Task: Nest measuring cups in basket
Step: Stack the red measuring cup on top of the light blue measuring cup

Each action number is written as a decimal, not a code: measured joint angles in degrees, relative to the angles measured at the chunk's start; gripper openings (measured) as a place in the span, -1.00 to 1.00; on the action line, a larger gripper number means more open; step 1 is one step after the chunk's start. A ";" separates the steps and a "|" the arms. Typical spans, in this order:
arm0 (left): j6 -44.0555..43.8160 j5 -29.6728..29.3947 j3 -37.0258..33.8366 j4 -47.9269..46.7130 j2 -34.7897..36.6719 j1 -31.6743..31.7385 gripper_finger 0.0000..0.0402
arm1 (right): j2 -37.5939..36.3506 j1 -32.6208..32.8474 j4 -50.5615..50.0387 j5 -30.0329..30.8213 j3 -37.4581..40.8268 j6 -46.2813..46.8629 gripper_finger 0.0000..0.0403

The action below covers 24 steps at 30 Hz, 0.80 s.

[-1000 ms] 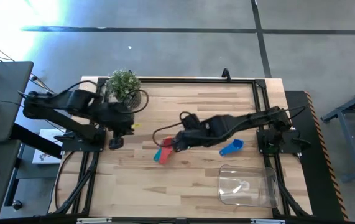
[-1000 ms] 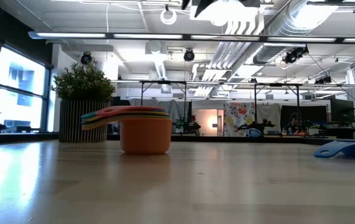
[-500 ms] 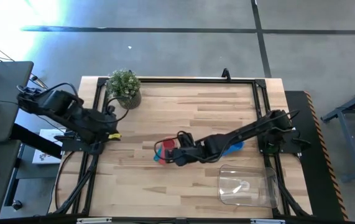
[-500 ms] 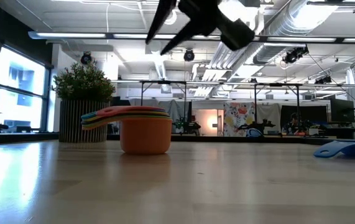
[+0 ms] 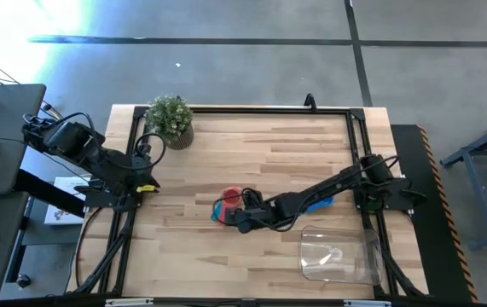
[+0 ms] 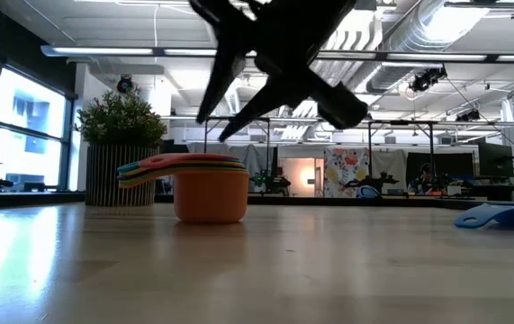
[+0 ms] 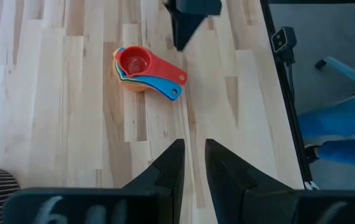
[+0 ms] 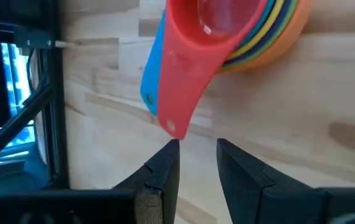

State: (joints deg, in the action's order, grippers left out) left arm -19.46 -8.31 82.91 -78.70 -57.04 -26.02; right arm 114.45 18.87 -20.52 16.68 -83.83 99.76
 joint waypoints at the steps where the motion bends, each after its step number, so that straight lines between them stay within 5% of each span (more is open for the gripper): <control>1: 0.00 0.00 0.00 0.00 -0.02 0.02 -0.74 | 0.61 0.00 0.90 -0.24 0.00 0.53 -0.51; 24: 0.08 0.00 0.00 0.00 -0.04 0.02 -0.74 | 4.90 -3.15 4.13 -3.73 0.00 1.59 -0.51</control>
State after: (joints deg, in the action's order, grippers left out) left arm -19.38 -8.32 82.91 -78.70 -57.08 -26.00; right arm 119.35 15.73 -16.39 12.95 -83.83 101.35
